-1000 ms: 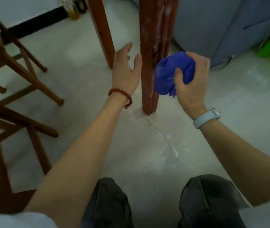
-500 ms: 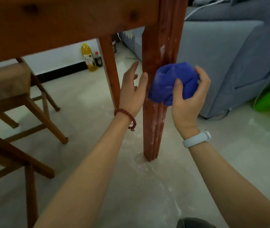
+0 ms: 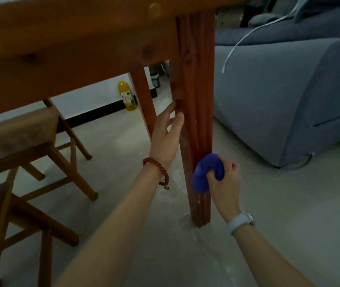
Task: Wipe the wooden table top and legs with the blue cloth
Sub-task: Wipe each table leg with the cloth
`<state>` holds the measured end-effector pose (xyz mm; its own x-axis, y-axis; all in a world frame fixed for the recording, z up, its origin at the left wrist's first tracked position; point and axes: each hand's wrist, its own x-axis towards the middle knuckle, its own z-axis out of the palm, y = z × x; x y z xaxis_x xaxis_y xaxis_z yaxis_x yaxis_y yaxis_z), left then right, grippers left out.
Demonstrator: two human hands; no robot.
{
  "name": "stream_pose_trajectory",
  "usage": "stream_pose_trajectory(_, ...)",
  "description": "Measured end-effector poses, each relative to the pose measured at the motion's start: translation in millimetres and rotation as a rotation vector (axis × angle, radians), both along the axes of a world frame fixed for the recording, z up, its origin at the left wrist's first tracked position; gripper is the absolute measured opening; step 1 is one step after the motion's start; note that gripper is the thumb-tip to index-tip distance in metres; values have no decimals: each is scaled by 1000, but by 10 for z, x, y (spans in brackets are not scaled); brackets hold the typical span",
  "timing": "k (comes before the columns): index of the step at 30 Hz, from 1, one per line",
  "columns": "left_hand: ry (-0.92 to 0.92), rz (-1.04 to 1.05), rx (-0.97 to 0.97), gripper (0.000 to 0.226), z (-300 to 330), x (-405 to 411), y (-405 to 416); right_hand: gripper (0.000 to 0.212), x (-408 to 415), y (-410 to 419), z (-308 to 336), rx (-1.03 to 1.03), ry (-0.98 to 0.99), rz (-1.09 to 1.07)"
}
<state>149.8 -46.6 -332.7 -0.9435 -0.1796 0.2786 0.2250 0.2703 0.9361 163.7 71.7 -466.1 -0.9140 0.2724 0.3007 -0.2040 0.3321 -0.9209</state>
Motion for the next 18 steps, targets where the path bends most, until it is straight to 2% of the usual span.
stream_pose_trajectory(1,6,13,-21,45,-5,-31,0,37,-8,57,-3,10,1,-15)
stream_pose_trajectory(2,12,26,-39,49,-2,-66,-6,36,-33,87,105,13,85,-36)
stream_pose_trajectory(6,34,42,-21,46,38,-127,-5,37,-217,-35,866,37,557,-92)
stream_pose_trajectory(9,28,11,15,45,-22,-95,10,33,-306,-138,819,97,643,-129)
stream_pose_trajectory(12,-17,-10,0,52,-188,-80,-3,35,-178,-98,-110,172,385,-20)
stream_pose_trajectory(15,-66,-10,-13,61,-377,-59,-20,35,-22,169,-933,181,-133,205)
stream_pose_trajectory(16,-75,-10,-31,64,-431,-50,-28,35,-1,255,-1021,210,-266,273)
stream_pose_trajectory(18,-85,-15,-48,68,-520,-60,-52,35,-31,352,-919,294,-296,279)
